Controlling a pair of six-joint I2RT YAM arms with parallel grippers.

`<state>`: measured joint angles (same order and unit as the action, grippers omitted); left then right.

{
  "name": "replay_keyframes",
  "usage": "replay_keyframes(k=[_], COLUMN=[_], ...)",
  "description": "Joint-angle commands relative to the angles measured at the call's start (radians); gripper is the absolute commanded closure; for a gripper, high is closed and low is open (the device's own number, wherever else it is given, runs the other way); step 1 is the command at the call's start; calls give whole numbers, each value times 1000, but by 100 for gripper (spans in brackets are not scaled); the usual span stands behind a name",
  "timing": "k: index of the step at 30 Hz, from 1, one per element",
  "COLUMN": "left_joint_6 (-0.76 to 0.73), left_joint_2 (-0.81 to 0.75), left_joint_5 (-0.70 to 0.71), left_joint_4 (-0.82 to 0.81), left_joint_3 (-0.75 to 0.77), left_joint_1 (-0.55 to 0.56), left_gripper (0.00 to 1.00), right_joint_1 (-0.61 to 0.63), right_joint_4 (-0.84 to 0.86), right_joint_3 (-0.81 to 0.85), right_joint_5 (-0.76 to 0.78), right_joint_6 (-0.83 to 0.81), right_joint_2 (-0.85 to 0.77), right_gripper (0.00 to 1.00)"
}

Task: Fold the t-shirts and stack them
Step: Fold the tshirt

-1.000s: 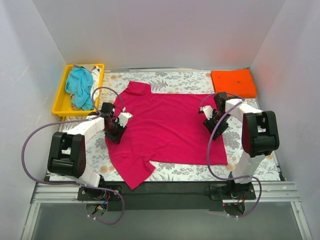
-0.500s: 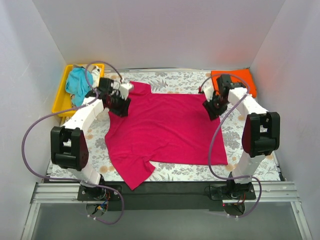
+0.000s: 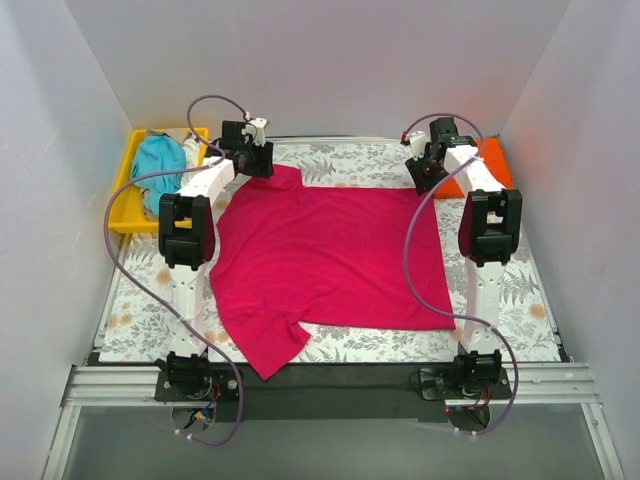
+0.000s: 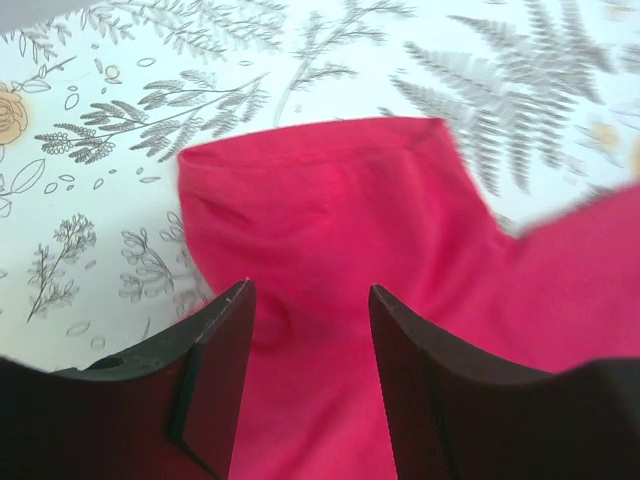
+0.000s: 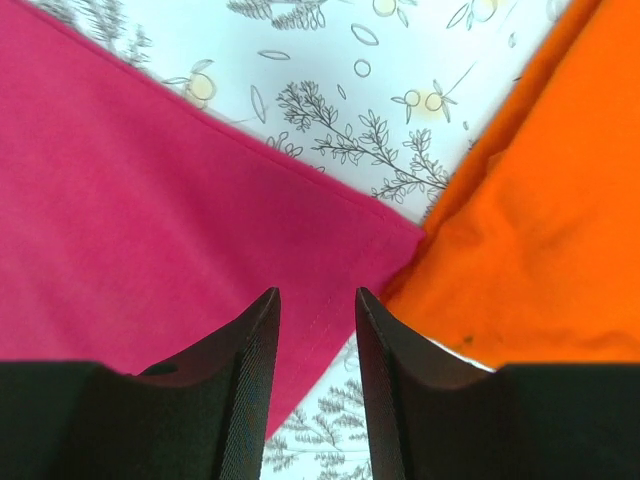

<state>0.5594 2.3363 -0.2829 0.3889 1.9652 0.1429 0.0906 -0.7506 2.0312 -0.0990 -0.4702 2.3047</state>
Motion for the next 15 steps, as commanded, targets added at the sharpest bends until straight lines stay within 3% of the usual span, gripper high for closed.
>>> replay_keyframes(k=[1, 5, 15], left_joint_6=[42, 27, 10], left_joint_2=[24, 55, 86], left_joint_5=[70, 85, 93], left_joint_4=[-51, -94, -150], left_joint_3=[109, 113, 104], left_joint_1=[-8, -14, -17], left_gripper=[52, 44, 44], right_joint_1=[-2, -6, -11], right_joint_4=[34, 65, 114], right_joint_3=[70, 60, 70], right_joint_5=[39, 42, 45], right_joint_6=[31, 35, 62], right_joint_2=[18, 36, 84], right_gripper=[62, 59, 59])
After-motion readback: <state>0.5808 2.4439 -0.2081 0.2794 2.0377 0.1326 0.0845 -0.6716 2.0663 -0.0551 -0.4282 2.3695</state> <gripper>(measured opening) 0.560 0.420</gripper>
